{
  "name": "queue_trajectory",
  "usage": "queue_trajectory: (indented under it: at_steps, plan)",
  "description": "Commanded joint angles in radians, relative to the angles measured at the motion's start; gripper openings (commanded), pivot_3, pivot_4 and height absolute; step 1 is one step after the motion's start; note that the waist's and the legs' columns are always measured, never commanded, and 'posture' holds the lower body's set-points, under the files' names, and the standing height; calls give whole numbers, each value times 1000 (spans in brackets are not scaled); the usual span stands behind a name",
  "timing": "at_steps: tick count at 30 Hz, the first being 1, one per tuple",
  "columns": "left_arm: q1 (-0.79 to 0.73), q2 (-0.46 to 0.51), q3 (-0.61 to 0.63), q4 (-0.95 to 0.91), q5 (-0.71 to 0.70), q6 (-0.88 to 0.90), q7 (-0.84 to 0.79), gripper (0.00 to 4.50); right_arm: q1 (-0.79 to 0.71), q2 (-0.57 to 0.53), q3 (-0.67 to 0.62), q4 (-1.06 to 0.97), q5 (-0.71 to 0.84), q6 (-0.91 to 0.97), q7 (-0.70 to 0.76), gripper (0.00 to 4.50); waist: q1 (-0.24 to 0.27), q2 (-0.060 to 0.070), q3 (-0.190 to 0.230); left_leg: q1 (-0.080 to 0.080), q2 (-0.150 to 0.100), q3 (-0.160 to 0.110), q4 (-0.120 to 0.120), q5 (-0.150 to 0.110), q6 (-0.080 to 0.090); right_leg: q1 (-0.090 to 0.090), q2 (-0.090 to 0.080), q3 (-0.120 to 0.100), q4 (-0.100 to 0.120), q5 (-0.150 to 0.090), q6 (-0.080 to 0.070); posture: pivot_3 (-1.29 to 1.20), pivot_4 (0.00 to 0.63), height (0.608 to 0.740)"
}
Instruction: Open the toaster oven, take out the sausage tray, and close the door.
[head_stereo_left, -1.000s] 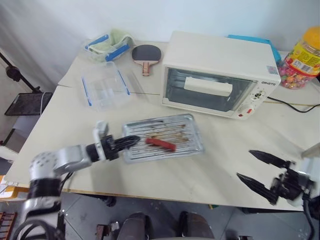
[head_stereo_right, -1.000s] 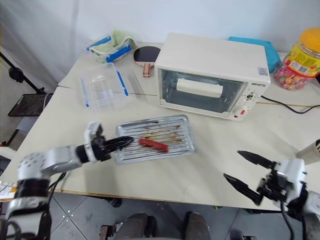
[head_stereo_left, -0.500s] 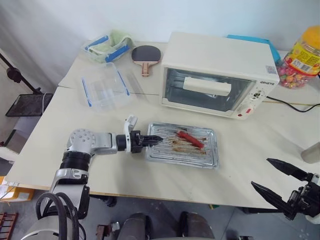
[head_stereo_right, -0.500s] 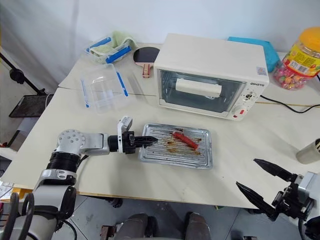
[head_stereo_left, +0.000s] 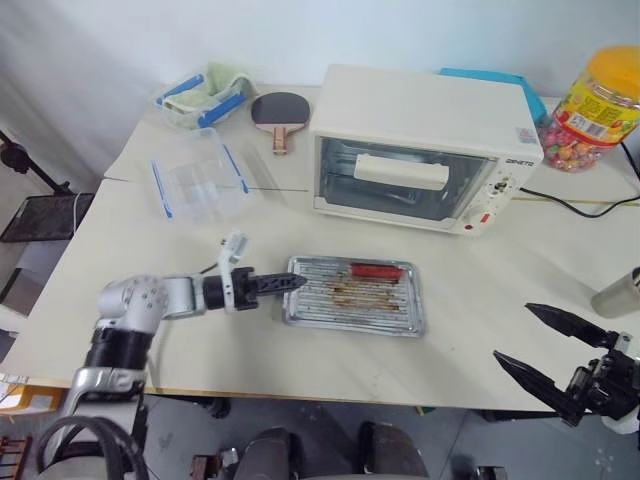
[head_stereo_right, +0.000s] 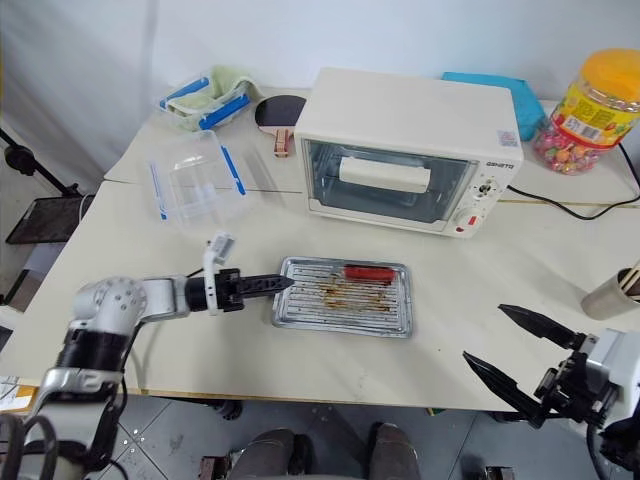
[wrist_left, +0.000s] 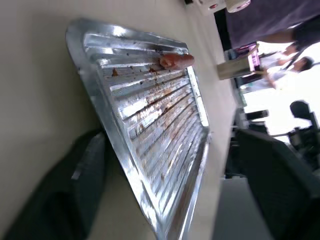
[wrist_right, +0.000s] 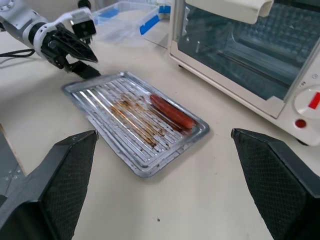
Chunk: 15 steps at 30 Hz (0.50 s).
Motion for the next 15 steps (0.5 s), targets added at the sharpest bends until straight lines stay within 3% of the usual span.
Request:
queue_trajectory:
  at_steps: [1, 7, 15]
  plan:
    - [123, 103, 13, -75, 185, -332, -183, 4480, -37, -24, 6, 12, 20, 14, 6, 4500, -6, 0, 0, 0, 1, 3, 0, -1, -1, -3, -2, 1, 0, 0, 0, 0, 150, 740]
    - [285, 159, 80, -55, 419, -983, -406, 4480, -112, -55, 42, 31, 33, 36, 27, 4500, -1, 0, 0, -7, 2, 6, -3, -2, -1, -13, -4, 2, 1, 0, -1, 0, 150, 740]
    - [345, 167, 134, -91, 422, -1063, -465, 4480, -209, -96, 120, 55, 11, 41, 88, 4500, 7, 0, 0, -13, 0, 6, 1, -1, 11, -15, -1, -4, 6, 0, 0, 0, 150, 740]
